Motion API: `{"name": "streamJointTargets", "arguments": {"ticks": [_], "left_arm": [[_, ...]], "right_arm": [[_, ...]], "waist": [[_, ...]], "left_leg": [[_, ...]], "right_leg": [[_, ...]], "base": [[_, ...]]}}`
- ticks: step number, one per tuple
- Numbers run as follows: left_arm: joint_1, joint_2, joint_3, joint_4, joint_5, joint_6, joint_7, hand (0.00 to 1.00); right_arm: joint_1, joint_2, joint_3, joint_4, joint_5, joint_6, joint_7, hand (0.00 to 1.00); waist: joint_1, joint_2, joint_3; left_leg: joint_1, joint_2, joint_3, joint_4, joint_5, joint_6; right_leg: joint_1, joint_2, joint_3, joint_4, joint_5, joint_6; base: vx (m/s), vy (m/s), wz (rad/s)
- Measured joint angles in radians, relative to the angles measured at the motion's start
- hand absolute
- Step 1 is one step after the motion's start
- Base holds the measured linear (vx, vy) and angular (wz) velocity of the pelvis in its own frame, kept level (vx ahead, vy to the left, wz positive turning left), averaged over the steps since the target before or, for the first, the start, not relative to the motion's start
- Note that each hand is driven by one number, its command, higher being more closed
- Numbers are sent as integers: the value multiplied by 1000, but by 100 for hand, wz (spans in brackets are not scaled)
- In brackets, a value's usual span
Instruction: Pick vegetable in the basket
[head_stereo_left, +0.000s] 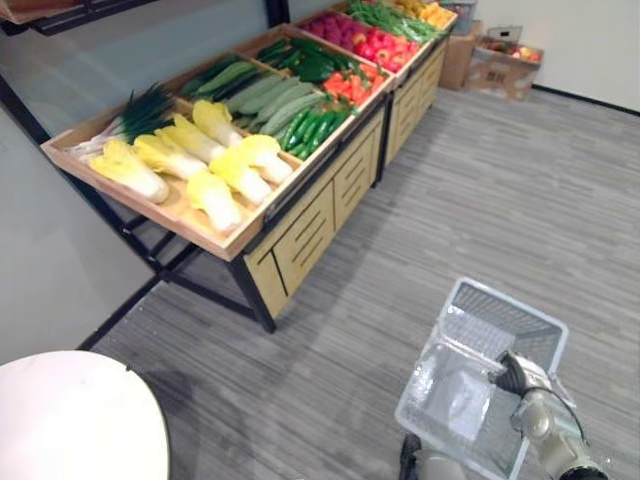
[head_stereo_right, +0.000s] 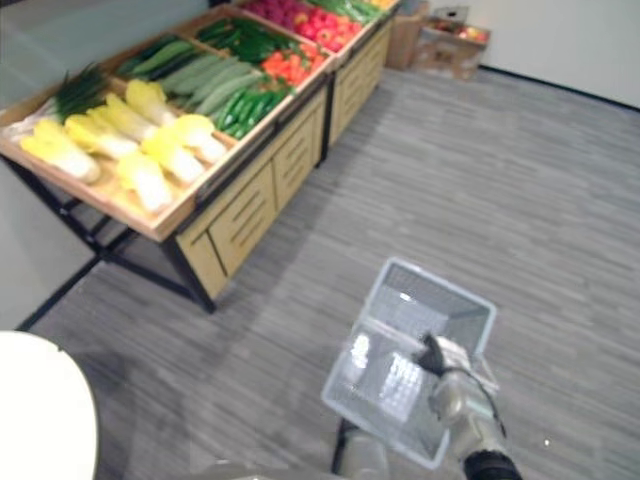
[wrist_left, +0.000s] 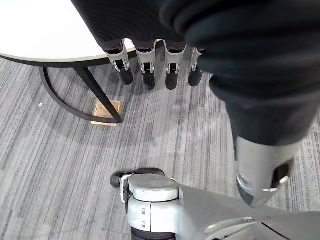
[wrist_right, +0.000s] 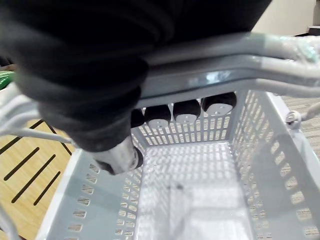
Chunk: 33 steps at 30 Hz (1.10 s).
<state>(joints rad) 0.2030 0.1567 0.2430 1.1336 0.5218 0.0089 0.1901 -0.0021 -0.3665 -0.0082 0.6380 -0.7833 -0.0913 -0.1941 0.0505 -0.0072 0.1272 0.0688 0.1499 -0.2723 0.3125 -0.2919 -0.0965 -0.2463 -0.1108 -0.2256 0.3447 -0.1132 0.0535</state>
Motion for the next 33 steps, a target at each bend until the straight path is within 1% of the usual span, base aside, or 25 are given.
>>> {"name": "streamJointTargets", "arguments": {"ticks": [2, 3, 4, 5, 7, 8, 10, 11, 12, 13, 14, 15, 16, 19, 21, 22, 24, 25, 26, 27, 28, 29, 31, 32, 33], "left_arm": [[-1, -1, 0, -1, -4, 1, 0, 0], [-1, -1, 0, -2, -7, 2, 1, 0], [-6, 0, -1, -4, -10, 2, 1, 0], [-9, 0, -4, -4, -16, 2, 1, 0], [-10, -2, -15, -3, -30, 2, 1, 0], [-10, -3, -31, -8, -30, 3, 1, 0], [-12, -3, -44, -17, -29, 3, 2, 0], [-15, -4, -53, -18, -29, 3, 3, 0], [-14, -9, -64, -18, -29, 3, 3, 0], [-12, -11, -69, -13, -29, 6, 5, 0], [-20, -5, -70, -10, -29, 8, 7, 0], [-26, 9, -69, -22, -29, 3, 16, 0], [-33, 18, -64, -21, -29, 4, 23, 0], [-34, 23, -39, -9, -29, 10, 23, 0], [-33, 24, -39, 3, -29, 14, 23, 0], [-31, 24, -39, 13, -29, 14, 22, 0], [-15, 22, -48, 23, -30, 16, 21, 0], [-5, 33, -62, 18, -30, 15, 21, 0], [-4, 55, -78, 17, -30, 15, 21, 0], [-4, 67, -79, 16, -30, 15, 21, 0], [-4, 89, -78, 11, -30, 16, 21, 0], [-2, 103, -77, 9, -29, 17, 21, 0], [-10, 121, -69, 4, -29, 15, 20, 0], [-13, 118, -64, 2, -29, 15, 20, 0], [-13, 108, -46, 0, -29, 14, 20, 0]], "right_arm": [[6, -1, -3, 20, 1, 4, 1, 100], [8, -3, -3, 27, 1, 6, 1, 100], [13, -11, -4, 38, 1, 12, 2, 100], [29, -21, -9, 38, 1, 19, 0, 100], [51, -32, -40, 38, 2, 24, -5, 100], [56, -39, -66, 39, 9, 27, -7, 100], [52, -44, -85, 38, 16, 29, -10, 100], [54, -45, -93, 38, 17, 29, -10, 100], [56, -54, -93, 38, 17, 31, -10, 100], [50, -51, -91, 44, 16, 34, -11, 100], [51, -41, -83, 44, 16, 36, -11, 100], [42, -33, -52, 44, 16, 29, -12, 100], [23, -23, -24, 45, 16, 24, -12, 100], [-18, -3, 6, 45, 16, 14, -12, 100], [-30, -2, 14, 42, 15, 12, -13, 100], [-31, 0, 16, 43, 15, 17, -12, 100], [-33, 9, 25, 45, 15, 19, -12, 100], [-34, 21, 37, 44, 14, 19, -19, 100], [-35, 24, 43, 36, 3, 14, -17, 100], [-33, 25, 51, 37, -3, 14, -15, 100], [-25, 37, 56, 38, -3, 16, -15, 100], [-16, 58, 55, 38, -3, 17, -14, 100], [-10, 70, 53, 38, -2, 17, -14, 100], [-10, 70, 53, 39, -2, 18, -14, 100], [-10, 70, 51, 39, -2, 21, -14, 100]], "waist": [[-9, 3, 0], [-9, 3, 1], [-10, -11, 10], [-2, -39, 25], [-4, -38, 24], [-9, -28, 23], [-16, -13, 23], [-19, -2, 20], [-16, 27, 18], [-10, 61, 7], [-13, 43, 10], [-10, 12, 17], [8, -9, 19], [38, -32, 22], [40, -40, 24], [44, -60, 27], [43, -64, 27], [37, -62, 26], [35, -67, 29], [36, -64, 27], [34, -70, 38], [31, -85, 31], [27, -97, 32], [24, -96, 32], [15, -95, 32]], "left_leg": [[-114, -2, -17, 205, 55, -57], [-142, -6, -12, 258, 87, -68], [-190, -8, 23, 356, 184, -90], [-232, 25, 144, 417, 214, -63], [-270, 103, 316, 418, 179, 1], [-299, 146, 420, 344, 172, 14], [-326, 146, 453, 188, 176, 8], [-324, 119, 452, 47, 210, -12], [-299, 92, 451, -126, 333, -10], [-262, 79, 459, -222, 384, -11], [-255, 56, 457, -238, 395, 2], [-256, 27, 457, -243, 390, 5], [-256, 11, 470, -240, 381, 12], [-225, -10, 508, -228, 351, 20], [-206, -33, 519, -226, 321, 15], [-187, -59, 526, -241, 299, 13], [-149, -71, 538, -281, 290, 15], [-129, -69, 541, -307, 290, 15], [-93, -63, 533, -332, 291, 17], [-75, -59, 530, -338, 291, 17], [-46, -46, 509, -342, 290, 21], [-41, -34, 498, -333, 284, 40], [-39, -20, 478, -324, 277, 49], [-40, -17, 473, -325, 275, 49], [-45, -17, 459, -324, 271, 50]], "right_leg": [[57, 1, -73, -24, -12, -15], [82, -1, -93, -35, -15, -19], [148, -17, -131, -81, -15, -22], [211, -40, -174, -125, -14, -23], [272, -52, -237, -163, -14, -21], [311, -56, -287, -201, -10, -14], [327, -59, -329, -225, -1, 0], [330, -63, -349, -233, 4, 9], [342, -56, -363, -246, 10, 32], [360, -43, -359, -263, 11, 69], [367, -58, -357, -273, 18, 76], [375, -78, -329, -297, 22, 85], [374, -92, -313, -314, 32, 101], [371, -126, -265, -303, 40, 114], [360, -160, -244, -251, 13, 127], [335, -200, -221, -186, -15, 131], [249, -242, -152, -8, -16, 106], [168, -249, -103, 133, 26, 36], [115, -249, -74, 236, 88, -40], [101, -249, -58, 275, 123, -47], [74, -249, -33, 343, 182, -34], [75, -237, -40, 352, 137, -13], [76, -198, -60, 280, 63, 3], [76, -185, -70, 237, 54, 7], [75, -163, -70, 129, 57, 11]], "base": [[290, -241, 77], [300, -220, 92], [279, -190, 99], [265, -181, 103], [201, -123, 101], [190, -61, 106], [197, 62, 77], [305, 265, 60], [328, 368, 51], [288, 343, 42], [220, 282, 37], [151, 210, 23], [124, 194, 0], [48, 110, -34], [38, 133, -27], [60, 170, -38], [33, 165, -50], [20, 169, -36], [38, 157, -25], [76, 80, -9], [65, 12, 17], [64, -14, 23], [74, -39, 28], [83, -48, 28], [123, -85, 30]]}}
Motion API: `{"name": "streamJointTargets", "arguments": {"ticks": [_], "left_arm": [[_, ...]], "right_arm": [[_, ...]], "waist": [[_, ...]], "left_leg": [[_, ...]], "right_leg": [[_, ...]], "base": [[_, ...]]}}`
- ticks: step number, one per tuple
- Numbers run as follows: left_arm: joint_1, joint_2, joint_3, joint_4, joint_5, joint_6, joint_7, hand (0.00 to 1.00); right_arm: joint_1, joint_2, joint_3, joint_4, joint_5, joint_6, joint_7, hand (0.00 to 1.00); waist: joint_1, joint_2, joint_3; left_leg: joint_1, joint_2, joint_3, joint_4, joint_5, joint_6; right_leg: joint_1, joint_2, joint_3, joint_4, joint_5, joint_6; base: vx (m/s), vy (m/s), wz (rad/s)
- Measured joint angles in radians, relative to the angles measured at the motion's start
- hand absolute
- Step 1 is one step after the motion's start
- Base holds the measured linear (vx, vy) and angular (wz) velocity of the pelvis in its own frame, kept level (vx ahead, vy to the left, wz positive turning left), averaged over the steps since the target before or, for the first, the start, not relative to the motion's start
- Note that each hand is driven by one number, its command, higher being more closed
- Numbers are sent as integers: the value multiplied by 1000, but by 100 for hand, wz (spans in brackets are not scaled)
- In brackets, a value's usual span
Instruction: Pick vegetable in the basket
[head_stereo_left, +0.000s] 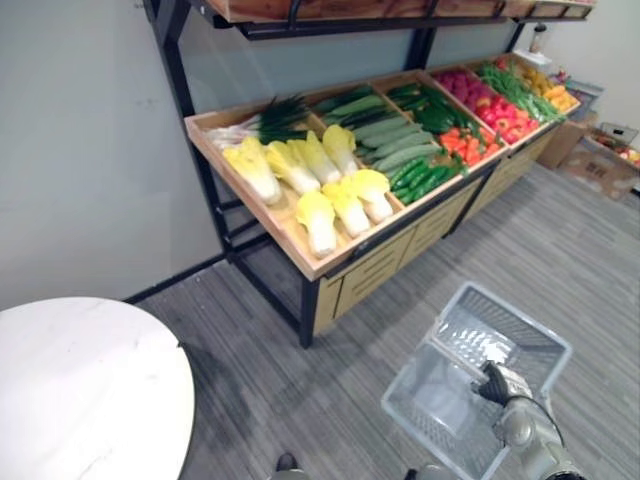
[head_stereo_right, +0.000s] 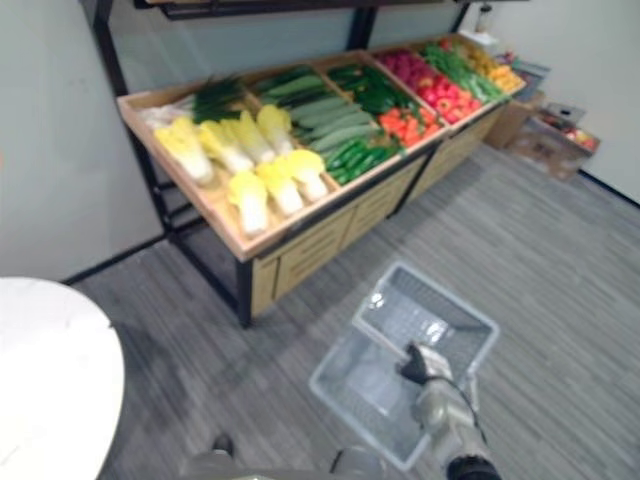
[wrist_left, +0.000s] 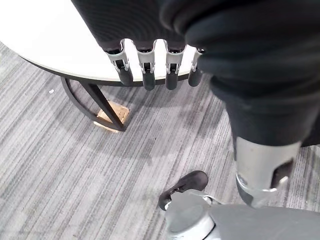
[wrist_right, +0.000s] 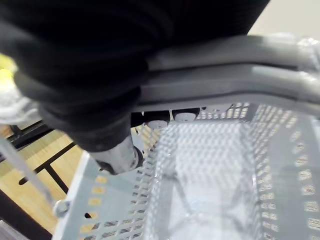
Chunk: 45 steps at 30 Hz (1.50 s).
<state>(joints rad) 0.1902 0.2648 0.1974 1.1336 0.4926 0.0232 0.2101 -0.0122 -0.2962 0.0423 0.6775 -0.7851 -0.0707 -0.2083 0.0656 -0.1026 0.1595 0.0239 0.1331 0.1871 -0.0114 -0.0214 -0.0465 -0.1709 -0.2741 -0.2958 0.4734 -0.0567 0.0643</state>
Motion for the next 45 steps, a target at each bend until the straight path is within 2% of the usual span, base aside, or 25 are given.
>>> {"name": "streamJointTargets", "arguments": {"ticks": [3, 5, 6, 7, 11, 12, 14, 15, 16, 18, 20, 23, 26, 27, 28, 29, 30, 32, 35, 38, 39, 40, 41, 43, 45], "left_arm": [[2, -8, 8, 1, 0, 2, 0, 0], [1, -8, 10, 0, 1, 2, 0, 0], [1, -3, 11, 0, 1, 2, 1, 0], [0, 14, 15, 1, 1, 2, 1, 0], [-33, -88, 14, 12, 1, -6, 0, 0], [-33, -95, 14, 15, 1, -15, -1, 0], [-36, -94, 16, 13, -1, -12, 1, 0], [-37, -95, 15, 11, -8, -8, 1, 0], [-31, -96, 15, 11, -12, -3, 1, 0], [-17, -107, 15, 11, -18, 2, 1, 0], [-18, -110, 15, 8, -19, 1, 4, 0], [-19, -110, 15, 7, -19, 1, 5, 0], [-30, -115, 14, 5, -19, 0, 11, 0], [-31, -119, 13, 6, -19, 0, 15, 0], [-29, -107, 12, 6, -19, 1, 22, 0], [-29, -100, 10, 6, -19, 1, 23, 0], [-35, -78, 10, 5, -19, 1, 23, 0], [-38, -72, 10, 6, -19, 2, 23, 0], [-36, -62, 14, 19, -19, 3, 23, 0], [-31, -56, 17, 18, -19, 10, 23, 0], [-31, -56, 17, 18, -20, 10, 23, 0], [-34, -56, 20, 15, -19, 9, 23, 0], [-42, -56, 29, 8, -19, 9, 22, 0], [-42, -56, 44, -1, -19, 9, 22, 0], [-39, -50, 46, 0, -19, 10, 22, 0]], "right_arm": [[0, 0, -32, 2, 0, 7, 0, 100], [0, -1, -60, 2, 0, 16, -1, 100], [4, -1, -67, 2, 0, 16, -1, 100], [16, -2, -71, 2, 0, 16, 0, 100], [13, -69, -95, 3, 0, 28, -1, 100], [17, -70, -93, 4, 0, 28, 0, 100], [26, -70, -92, 5, 1, 24, 0, 100], [34, -72, -86, 6, 1, 21, 0, 100], [38, -75, -69, 6, 2, 19, -1, 100], [34, -80, -56, 5, 2, 14, -2, 100], [34, -79, -54, 6, 2, 13, -2, 100], [33, -79, -56, 6, 4, 14, -2, 100], [32, -82, -65, 6, 3, 14, -14, 100], [31, -83, -64, 10, 3, 15, -22, 100], [26, -67, -48, 25, 3, 15, -22, 100], [22, -59, -35, 27, 3, 15, -22, 100], [4, -47, -11, 27, 0, 6, -22, 100], [-10, -42, -3, 27, 0, 5, -22, 100], [-39, -36, 1, 28, 0, 5, -23, 100], [-47, -33, 2, 29, 0, 5, -26, 100], [-45, -33, 2, 29, 0, 5, -26, 100], [-35, -21, 2, 34, 0, 2, -25, 100], [-36, -13, 2, 35, 0, 3, -25, 100], [-36, -5, 2, 39, 0, 6, -24, 100], [-31, 3, -1, 39, 0, 7, -23, 100]], "waist": [[-10, 1, 1], [-11, -1, 1], [-15, -11, -1], [-32, -38, -13], [-34, 104, -27], [-36, 115, -31], [-38, 99, -21], [-35, 91, -10], [-31, 78, -2], [-11, 71, 1], [-7, 73, 1], [-10, 74, 0], [-11, 101, 1], [-7, 127, 0], [5, 110, 3], [9, 86, 5], [20, 43, 6], [22, 33, 5], [29, 39, 6], [18, 55, 13], [17, 55, 12], [17, 51, 9], [15, 53, 10], [15, 53, 10], [15, 39, 2]], "left_leg": [[-2, 5, -10, 13, -23, -18], [-2, 16, -16, 40, -51, -52], [-3, 17, -28, 52, -66, -75], [-3, 11, -47, 53, -77, -105], [34, 150, -107, 24, -61, -168], [20, 164, -123, 67, -39, -172], [-74, 168, -162, 276, -32, -162], [-140, 168, -198, 436, 3, -147], [-179, 167, -218, 531, 38, -153], [-215, 154, -223, 626, 9, -162], [-247, 126, -176, 561, -61, -151], [-248, 114, -150, 340, -65, -141], [-246, 96, -169, 77, 2, -116], [-239, 96, -171, 55, 65, -115], [-224, 72, -143, 78, 106, -99], [-218, 50, -131, 87, 91, -90], [-209, 9, -90, 110, 52, -67], [-201, -3, -74, 126, 29, -53], [-126, 11, -11, 124, -14, -42], [-51, 46, 14, 122, -40, -13], [-48, 47, 15, 122, -41, -12], [-31, 63, 16, 119, -51, -7], [-31, 74, 12, 118, -55, -12], [-30, 93, 10, 119, -63, -24], [-31, 100, 6, 120, -66, -53]], "right_leg": [[-11, 25, 39, -256, 37, 43], [-16, 33, 72, -365, 61, 75], [-14, 33, 88, -395, 74, 72], [-14, 28, 99, -394, 118, 69], [-22, 153, 28, -283, 26, 0], [-20, 158, 11, -242, -22, -10], [20, 149, -25, -223, -67, -23], [67, 149, -47, -226, -73, -31], [106, 148, -57, -233, -80, -39], [167, 148, -59, -275, -84, -46], [211, 146, -69, -321, -81, -41], [220, 145, -71, -346, -75, -31], [240, 137, -77, -374, -74, 21], [258, 137, -70, -380, -80, 55], [281, 111, -48, -397, -74, 78], [288, 91, -39, -405, -71, 82], [280, 38, -8, -392, -57, 104], [259, 17, 23, -345, -46, 118], [150, 1, 107, -114, 9, 87], [52, 0, 145, 107, 130, 56], [52, 0, 144, 108, 126, 53], [56, 3, 111, 79, 43, 45], [48, 13, 84, 13, 15, 34], [39, 30, 76, -122, 19, 38], [30, 38, 80, -253, 92, 52]], "base": [[174, -133, 16], [239, -223, 8], [256, -322, 35], [297, -397, 52], [256, -301, 21], [216, -214, 30], [311, -307, 55], [400, -369, 61], [283, -221, 35], [252, -91, 4], [237, -9, 6], [205, 99, 1], [225, 248, 6], [255, 329, -20], [258, 326, -24], [310, 326, -36], [242, 238, -29], [213, 213, -34], [190, 225, -62], [133, 97, -29], [198, 1, -1], [162, -29, 4], [148, -67, 6], [160, -159, 8], [165, -224, 11]]}}
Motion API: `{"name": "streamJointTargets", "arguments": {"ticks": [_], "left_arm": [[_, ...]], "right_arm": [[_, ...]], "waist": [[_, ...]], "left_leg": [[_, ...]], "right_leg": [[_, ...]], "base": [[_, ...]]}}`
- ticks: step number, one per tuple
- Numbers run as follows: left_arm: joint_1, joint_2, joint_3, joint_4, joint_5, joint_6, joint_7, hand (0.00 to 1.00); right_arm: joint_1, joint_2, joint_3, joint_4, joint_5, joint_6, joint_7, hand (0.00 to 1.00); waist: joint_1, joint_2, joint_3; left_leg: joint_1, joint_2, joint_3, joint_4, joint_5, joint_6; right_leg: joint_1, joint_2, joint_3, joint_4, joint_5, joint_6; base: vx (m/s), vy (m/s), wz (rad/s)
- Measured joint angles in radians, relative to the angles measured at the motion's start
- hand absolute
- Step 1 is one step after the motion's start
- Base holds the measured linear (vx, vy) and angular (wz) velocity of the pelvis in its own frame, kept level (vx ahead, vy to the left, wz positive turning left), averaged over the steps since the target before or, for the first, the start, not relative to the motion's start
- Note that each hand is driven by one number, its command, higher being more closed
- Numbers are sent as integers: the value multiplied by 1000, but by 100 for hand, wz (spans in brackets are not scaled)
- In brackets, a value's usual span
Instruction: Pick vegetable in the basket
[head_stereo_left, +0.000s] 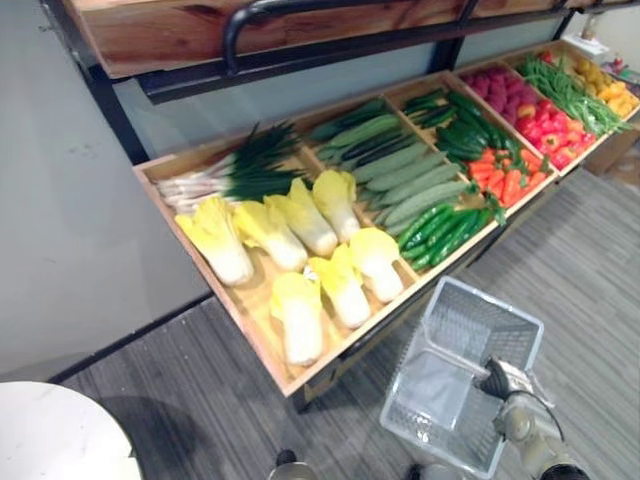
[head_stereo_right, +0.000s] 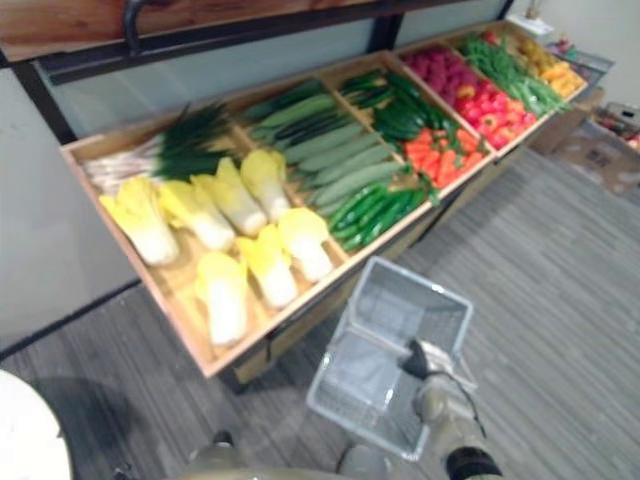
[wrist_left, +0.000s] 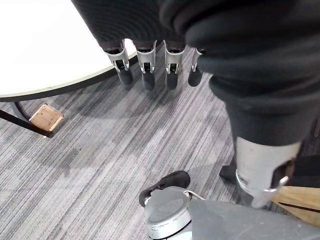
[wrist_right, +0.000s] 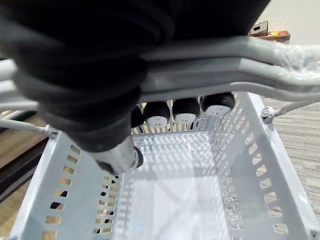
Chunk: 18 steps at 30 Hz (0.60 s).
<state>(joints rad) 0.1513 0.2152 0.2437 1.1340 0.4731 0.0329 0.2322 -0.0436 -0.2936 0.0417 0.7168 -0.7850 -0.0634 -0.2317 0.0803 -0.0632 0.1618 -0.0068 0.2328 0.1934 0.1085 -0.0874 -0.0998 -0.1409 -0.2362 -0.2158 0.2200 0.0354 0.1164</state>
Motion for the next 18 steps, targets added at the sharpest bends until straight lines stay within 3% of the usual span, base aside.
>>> {"name": "streamJointTargets", "arguments": {"ticks": [1, 2, 4, 5, 7, 10, 12, 15, 18], "left_arm": [[3, 16, 1, 2, 0, 0, -1, 0], [-1, 9, 1, 8, 0, 0, -1, 0], [-1, -38, 10, 12, 0, 0, -1, 0], [-7, -66, 11, 19, 0, 0, -3, 0], [-1, -91, 31, 19, 0, 1, -2, 0], [11, -95, 39, 18, 0, 1, -3, 0], [12, -89, 41, 16, -1, 1, -2, 0], [13, -83, 70, 13, -31, 1, -2, 0], [13, -81, 76, 12, -39, 1, -2, 0]], "right_arm": [[3, 7, -6, 0, 0, 0, 0, 100], [5, 6, -25, 3, 0, 9, 0, 100], [-13, -8, -38, 2, 1, 16, -3, 100], [-19, -20, -43, 2, 2, 17, -2, 100], [26, -31, -59, 3, 5, 24, -2, 100], [42, -57, -87, 3, 12, 33, -4, 100], [57, -57, -88, 3, 22, 33, -4, 100], [72, -22, -81, 6, 46, 31, -4, 100], [74, -21, -81, 6, 47, 30, -4, 100]], "waist": [[-1, -28, -12], [6, -25, -24], [5, 12, -33], [3, 41, -34], [-11, 63, -45], [-17, 72, -59], [-20, 70, -71], [-24, 29, -83], [-24, 21, -90]], "left_leg": [[-1, -13, -11, -3, -2, -22], [-2, -8, -16, -9, 5, -44], [-10, 27, -16, -42, 26, -77], [-11, 52, -25, -61, 40, -90], [-6, 77, -59, -85, 57, -100], [-7, 74, -68, -94, 63, -100], [-5, 63, -67, -107, 64, -102], [-6, 35, -61, -110, 64, -102], [6, 25, -43, -114, 64, -102]], "right_leg": [[-10, -4, 11, -32, 117, -1], [-7, 4, -1, -40, 58, 4], [29, 47, -34, -148, 24, 25], [50, 81, -60, -195, 30, 19], [80, 111, -92, -212, 23, 9], [90, 115, -105, -227, 22, 7], [94, 105, -106, -243, 27, 15], [110, 85, -102, -289, 55, 28], [111, 74, -89, -295, 64, 30]], "base": [[139, -208, 12], [168, -283, 6], [115, -317, -8], [36, -285, 9], [37, -222, 36], [23, -75, 18], [-1, 44, 6], [8, 57, 0], [18, 37, -11]]}}
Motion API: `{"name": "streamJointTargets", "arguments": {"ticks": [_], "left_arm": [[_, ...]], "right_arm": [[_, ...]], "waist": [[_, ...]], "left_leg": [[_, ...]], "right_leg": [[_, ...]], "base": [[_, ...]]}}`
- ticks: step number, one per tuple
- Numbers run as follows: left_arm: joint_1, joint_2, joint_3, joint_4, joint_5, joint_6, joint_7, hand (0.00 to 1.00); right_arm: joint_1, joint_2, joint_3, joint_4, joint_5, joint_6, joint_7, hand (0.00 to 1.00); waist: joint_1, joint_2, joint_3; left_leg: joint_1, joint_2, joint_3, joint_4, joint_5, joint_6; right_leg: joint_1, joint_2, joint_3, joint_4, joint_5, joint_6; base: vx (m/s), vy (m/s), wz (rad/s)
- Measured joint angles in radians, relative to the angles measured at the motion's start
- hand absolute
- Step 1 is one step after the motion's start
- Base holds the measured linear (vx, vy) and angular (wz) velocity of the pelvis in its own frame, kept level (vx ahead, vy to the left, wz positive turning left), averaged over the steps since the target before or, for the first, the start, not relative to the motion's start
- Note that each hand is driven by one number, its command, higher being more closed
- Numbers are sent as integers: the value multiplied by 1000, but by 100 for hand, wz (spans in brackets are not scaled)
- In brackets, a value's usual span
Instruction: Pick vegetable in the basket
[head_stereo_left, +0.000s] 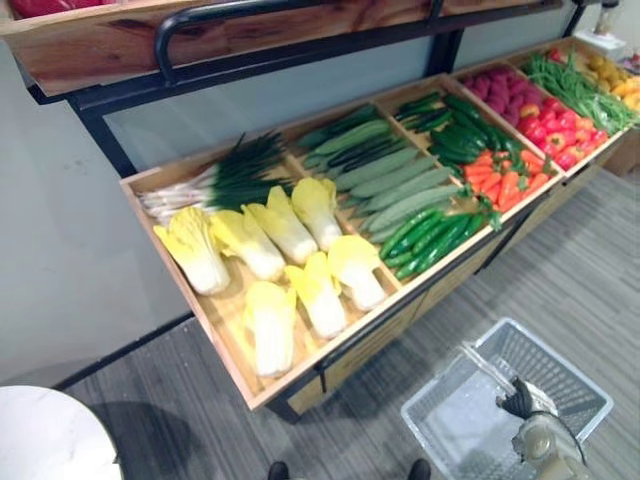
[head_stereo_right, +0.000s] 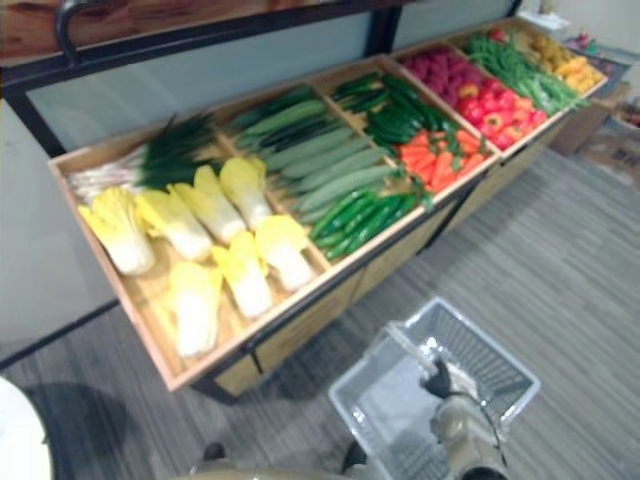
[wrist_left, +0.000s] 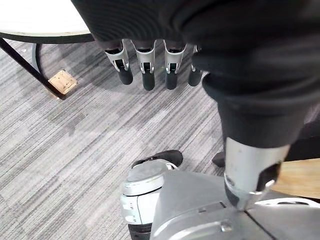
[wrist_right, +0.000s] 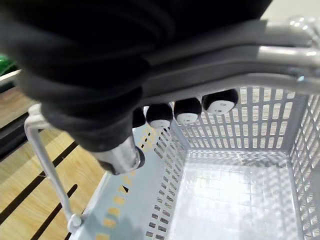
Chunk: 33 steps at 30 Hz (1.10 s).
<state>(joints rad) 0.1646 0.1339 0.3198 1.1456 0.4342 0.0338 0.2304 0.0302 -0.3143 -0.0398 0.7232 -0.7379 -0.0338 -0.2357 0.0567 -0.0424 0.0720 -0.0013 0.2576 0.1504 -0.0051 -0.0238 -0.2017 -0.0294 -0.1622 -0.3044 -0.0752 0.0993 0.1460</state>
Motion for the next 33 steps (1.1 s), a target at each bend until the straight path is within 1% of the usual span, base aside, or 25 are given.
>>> {"name": "streamJointTargets", "arguments": {"ticks": [3, 5, 8, 14, 18, 23, 26, 30, 31, 33], "left_arm": [[1, 0, 1, -1, 0, -1, 0, 0], [1, -5, 3, -1, -2, -1, -1, 0], [6, -11, 3, -1, -3, -1, -3, 0], [7, -12, 3, -1, -2, 0, -1, 0], [6, -12, 2, -3, -2, 0, 6, 0], [6, -13, -1, -8, 3, 1, 59, 0], [5, -14, -3, -25, 2, 0, 103, 0], [2, -15, -3, -35, -8, -3, 137, 0], [-3, -15, -3, -38, -38, -3, 144, 0], [-3, -15, -1, -58, -111, -25, 163, 0]], "right_arm": [[5, 0, -1, 1, 1, 0, 0, 100], [14, 0, -3, 8, 2, 0, 4, 100], [13, 0, -4, 31, 2, -2, 5, 100], [14, 0, -3, 40, 1, -3, 7, 100], [15, 0, -4, 51, 1, -2, 6, 100], [20, 0, -4, 76, 1, -2, 1, 100], [41, 0, -7, 78, 1, -4, -5, 100], [55, 1, -17, 78, 1, -22, -13, 100], [59, 1, -17, 78, 1, -22, -18, 100], [63, 8, -23, 79, 1, -23, -27, 100]], "waist": [[-2, 8, -5], [-10, 18, -11], [-16, 26, -16], [-26, 28, -17], [-26, 29, -18], [-26, 32, -24], [-27, 34, -26], [-27, 34, -26], [-27, 34, -26], [-27, 33, -27]], "left_leg": [[18, -5, 11, -10, -1, 0], [23, -4, 21, -10, -3, -2], [29, -3, 28, -10, -8, -6], [39, -4, 34, -11, -14, -7], [40, -4, 30, -11, -14, -7], [41, -6, 22, -11, -14, -7], [40, -8, 3, -11, -14, -7], [38, -17, 0, -11, -14, -7], [37, -20, -1, -11, -14, -7], [36, -22, -2, -11, -14, -7]], "right_leg": [[1, -4, 16, 0, 2, 3], [1, -3, 20, 0, 2, 3], [0, -1, 28, -1, 2, 3], [3, -1, 36, -1, 2, 3], [8, -2, 31, -1, 3, 5], [23, -3, 16, -11, 4, 6], [36, -5, 0, -16, 4, 6], [36, -13, -4, -16, 4, 7], [36, -16, -4, -16, 5, 9], [36, -19, -5, -16, 5, 9]], "base": [[9, 12, -15], [10, 2, -7], [14, 2, -8], [10, 0, -4], [8, -3, 3], [6, -6, 7], [-2, -7, 13], [-4, -1, 2], [0, 0, 0], [0, 0, 0]]}}
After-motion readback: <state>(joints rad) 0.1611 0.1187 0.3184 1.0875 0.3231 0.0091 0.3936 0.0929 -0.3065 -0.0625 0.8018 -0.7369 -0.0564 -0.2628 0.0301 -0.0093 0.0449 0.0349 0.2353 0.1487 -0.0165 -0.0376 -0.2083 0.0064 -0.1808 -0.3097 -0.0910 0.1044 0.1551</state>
